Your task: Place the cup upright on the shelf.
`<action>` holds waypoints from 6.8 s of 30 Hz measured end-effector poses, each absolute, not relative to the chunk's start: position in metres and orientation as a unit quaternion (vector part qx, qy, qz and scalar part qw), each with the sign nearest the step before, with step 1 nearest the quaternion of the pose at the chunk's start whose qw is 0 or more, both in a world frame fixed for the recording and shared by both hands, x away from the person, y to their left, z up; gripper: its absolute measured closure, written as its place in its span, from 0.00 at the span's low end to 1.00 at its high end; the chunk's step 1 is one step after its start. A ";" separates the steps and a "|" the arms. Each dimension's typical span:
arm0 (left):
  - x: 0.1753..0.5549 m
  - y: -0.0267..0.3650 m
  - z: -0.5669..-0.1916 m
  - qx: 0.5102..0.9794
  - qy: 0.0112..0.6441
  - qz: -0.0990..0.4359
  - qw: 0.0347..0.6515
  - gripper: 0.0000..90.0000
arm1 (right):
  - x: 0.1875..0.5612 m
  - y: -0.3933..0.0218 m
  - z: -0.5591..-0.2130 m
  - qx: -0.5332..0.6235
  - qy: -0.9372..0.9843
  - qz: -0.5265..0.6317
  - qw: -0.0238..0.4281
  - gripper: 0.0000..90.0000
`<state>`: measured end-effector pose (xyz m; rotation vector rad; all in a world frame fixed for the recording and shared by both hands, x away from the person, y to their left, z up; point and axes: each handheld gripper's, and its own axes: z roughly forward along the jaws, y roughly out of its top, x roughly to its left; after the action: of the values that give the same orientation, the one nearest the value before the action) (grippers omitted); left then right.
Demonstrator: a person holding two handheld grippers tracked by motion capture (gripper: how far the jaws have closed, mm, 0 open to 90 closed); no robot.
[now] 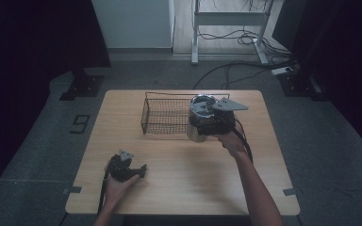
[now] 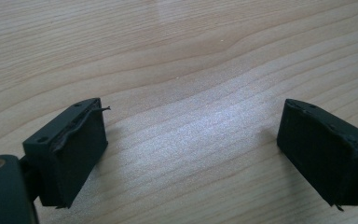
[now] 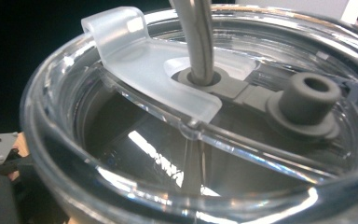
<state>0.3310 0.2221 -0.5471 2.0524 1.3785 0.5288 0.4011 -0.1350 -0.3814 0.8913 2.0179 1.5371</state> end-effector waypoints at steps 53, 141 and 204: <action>0.331 0.222 -0.547 0.773 0.520 0.200 0.303 0.09 | 0.484 -0.132 -0.383 0.372 0.723 0.540 0.219 0.03; 0.331 0.222 -0.547 0.773 0.519 0.201 0.305 0.10 | 0.538 -0.127 -0.457 0.440 0.746 0.454 0.210 0.03; 0.330 0.222 -0.547 0.773 0.519 0.201 0.305 0.12 | 0.504 -0.148 -0.442 0.430 0.713 0.494 0.249 0.00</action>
<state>0.3296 0.2224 -0.5471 2.0464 1.3728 0.5323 0.5038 -0.1483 -0.4416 1.1718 1.9429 1.3454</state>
